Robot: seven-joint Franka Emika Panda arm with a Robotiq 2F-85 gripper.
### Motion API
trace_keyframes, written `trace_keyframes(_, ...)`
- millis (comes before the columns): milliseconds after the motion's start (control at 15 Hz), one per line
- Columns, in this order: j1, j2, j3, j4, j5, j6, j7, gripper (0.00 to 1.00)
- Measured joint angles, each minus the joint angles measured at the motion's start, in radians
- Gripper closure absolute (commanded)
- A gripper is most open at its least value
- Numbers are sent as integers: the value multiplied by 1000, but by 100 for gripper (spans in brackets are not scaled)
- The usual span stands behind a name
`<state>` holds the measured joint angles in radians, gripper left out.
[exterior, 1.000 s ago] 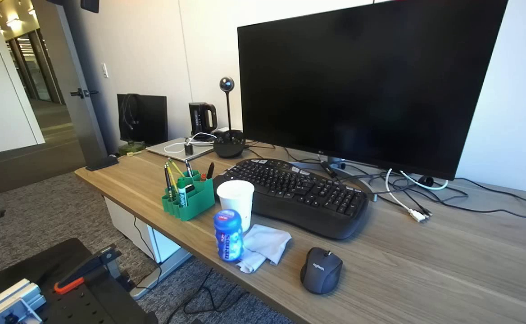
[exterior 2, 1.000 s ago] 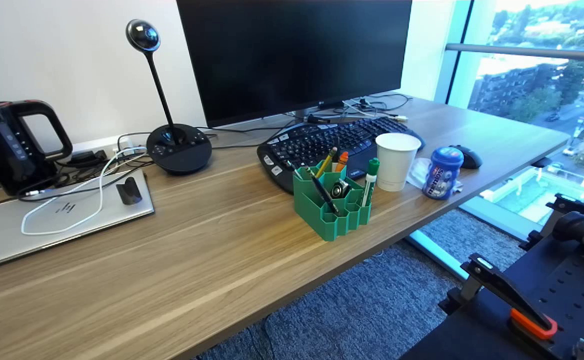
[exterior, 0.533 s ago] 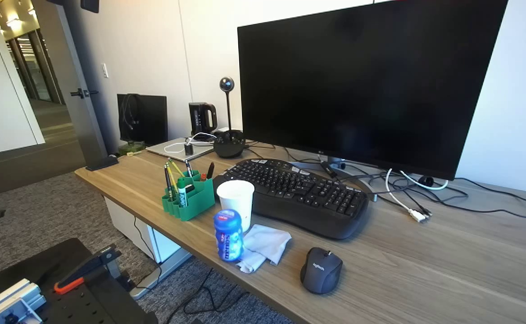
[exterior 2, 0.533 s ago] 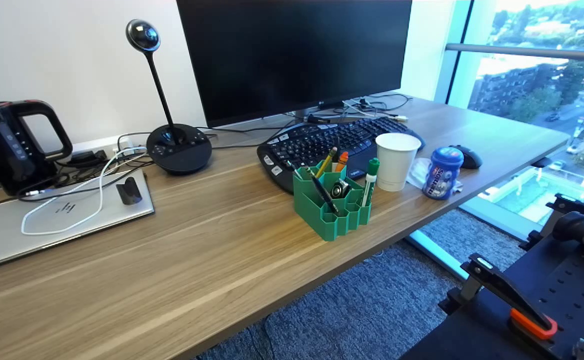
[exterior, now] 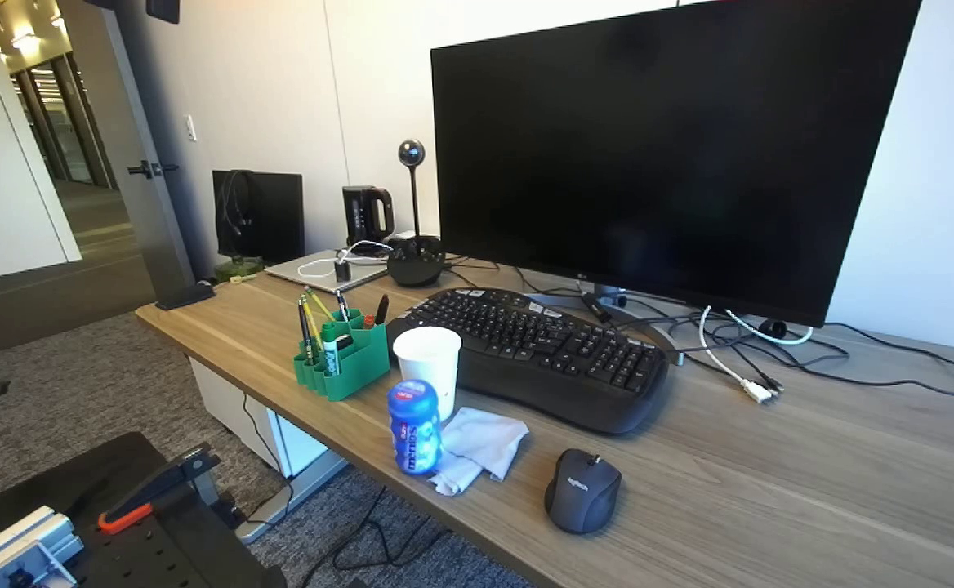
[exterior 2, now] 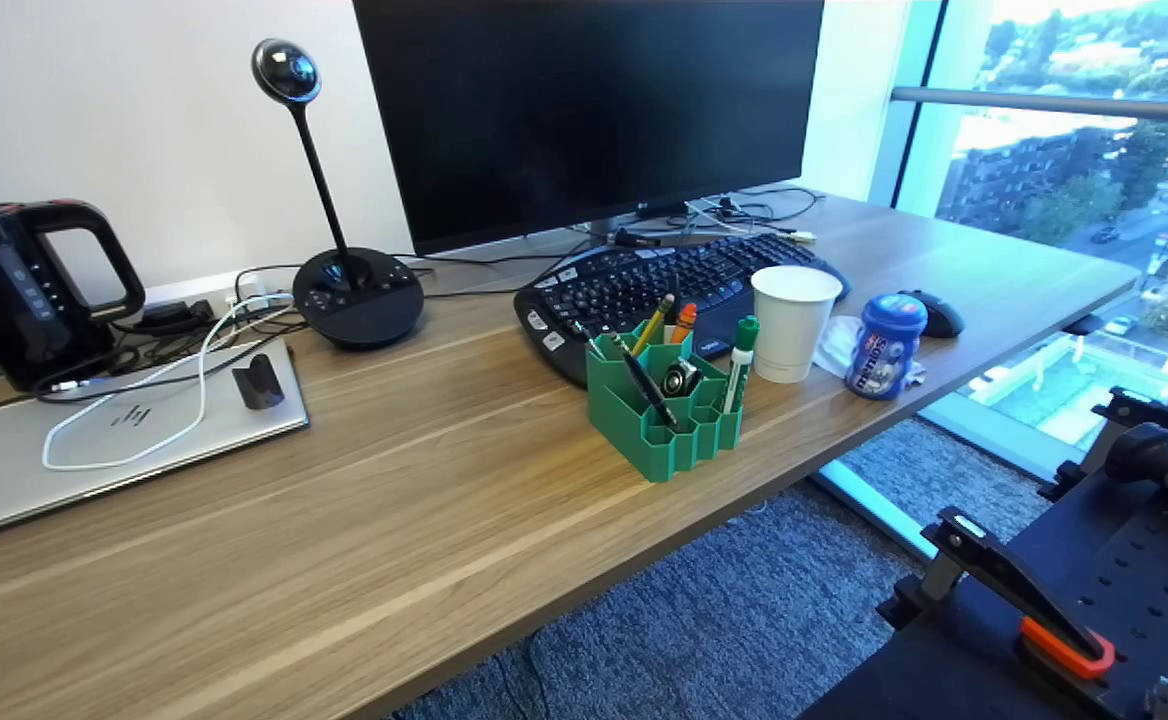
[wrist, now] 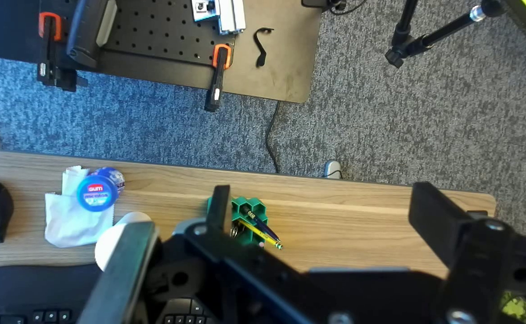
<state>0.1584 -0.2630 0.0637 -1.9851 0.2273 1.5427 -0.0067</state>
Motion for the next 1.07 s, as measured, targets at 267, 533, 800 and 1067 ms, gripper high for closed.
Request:
trace_keyframes(267, 0, 0, 0, 0, 0, 0, 0, 0)
trace_keyframes(533, -6, 2, 0, -2, -1, 0, 0, 0)
trace_keyframes(800, -20, 9, 0, -4, -17, 0, 0, 0)
trace_keyframes(1067, -34, 13, 0, -16, -62, 1, 0, 0)
